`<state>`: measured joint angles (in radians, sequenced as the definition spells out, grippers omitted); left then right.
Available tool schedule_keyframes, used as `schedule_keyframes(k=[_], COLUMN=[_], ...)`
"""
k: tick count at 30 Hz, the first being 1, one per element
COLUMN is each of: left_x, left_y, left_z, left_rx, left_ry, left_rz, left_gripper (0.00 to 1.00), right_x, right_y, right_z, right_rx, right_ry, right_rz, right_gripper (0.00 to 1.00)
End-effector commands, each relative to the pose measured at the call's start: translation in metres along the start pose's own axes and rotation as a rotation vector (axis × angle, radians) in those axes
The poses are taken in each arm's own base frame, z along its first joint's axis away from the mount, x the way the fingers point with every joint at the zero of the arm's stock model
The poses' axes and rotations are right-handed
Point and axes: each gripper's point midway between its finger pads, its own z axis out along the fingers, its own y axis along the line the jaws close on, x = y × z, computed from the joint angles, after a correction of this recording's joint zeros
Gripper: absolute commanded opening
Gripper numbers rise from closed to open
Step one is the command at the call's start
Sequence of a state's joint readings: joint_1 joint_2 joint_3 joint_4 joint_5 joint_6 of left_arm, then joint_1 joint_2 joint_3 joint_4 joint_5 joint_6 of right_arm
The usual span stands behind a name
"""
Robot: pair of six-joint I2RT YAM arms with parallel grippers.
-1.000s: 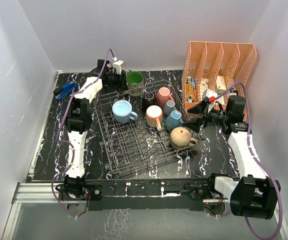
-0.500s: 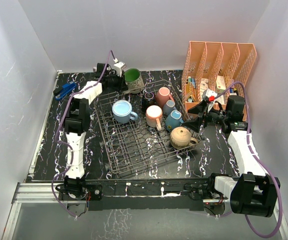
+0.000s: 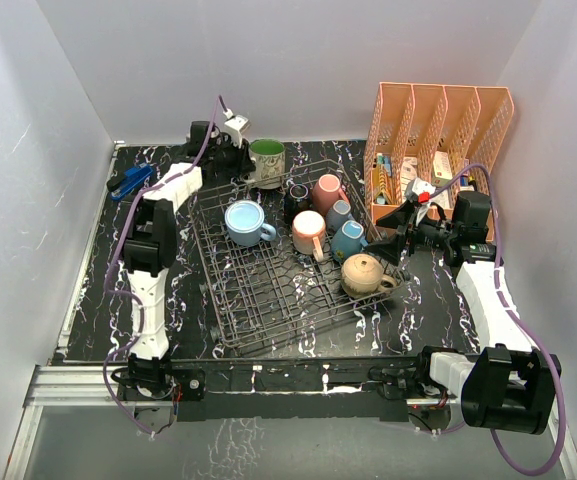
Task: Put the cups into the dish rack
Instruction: Pick up the cup at the center of the board.
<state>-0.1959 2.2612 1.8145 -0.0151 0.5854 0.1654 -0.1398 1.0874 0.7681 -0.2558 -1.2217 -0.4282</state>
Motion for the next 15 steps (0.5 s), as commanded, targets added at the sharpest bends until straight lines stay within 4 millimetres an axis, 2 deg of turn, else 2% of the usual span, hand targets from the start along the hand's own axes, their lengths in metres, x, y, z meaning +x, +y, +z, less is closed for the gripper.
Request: schedule_keyframes(k=[1,7,15], left_x=[-0.145,-0.170,-0.201], left_y=[-0.030,-0.033,-0.048], left_z=[-0.064,-0.088,-0.117], left_rx=[-0.013,-0.078,-0.082], left_ry=[-0.340,-0.417,-0.511], left_rz=[0.180,0.200,0.208], left_gripper=[0.00,0.00,0.00], right_x=[-0.005,-0.005,-0.005], right_y=[-0.005,-0.004,-0.003], right_z=[-0.001,-0.001,-0.001], right_rx=[0.012,0.011,0.012], right_ry=[-0.017,-0.019,-0.020], right_rz=[-0.053,-0.057,-0.059], right_gripper=[0.78,0.78,0.78])
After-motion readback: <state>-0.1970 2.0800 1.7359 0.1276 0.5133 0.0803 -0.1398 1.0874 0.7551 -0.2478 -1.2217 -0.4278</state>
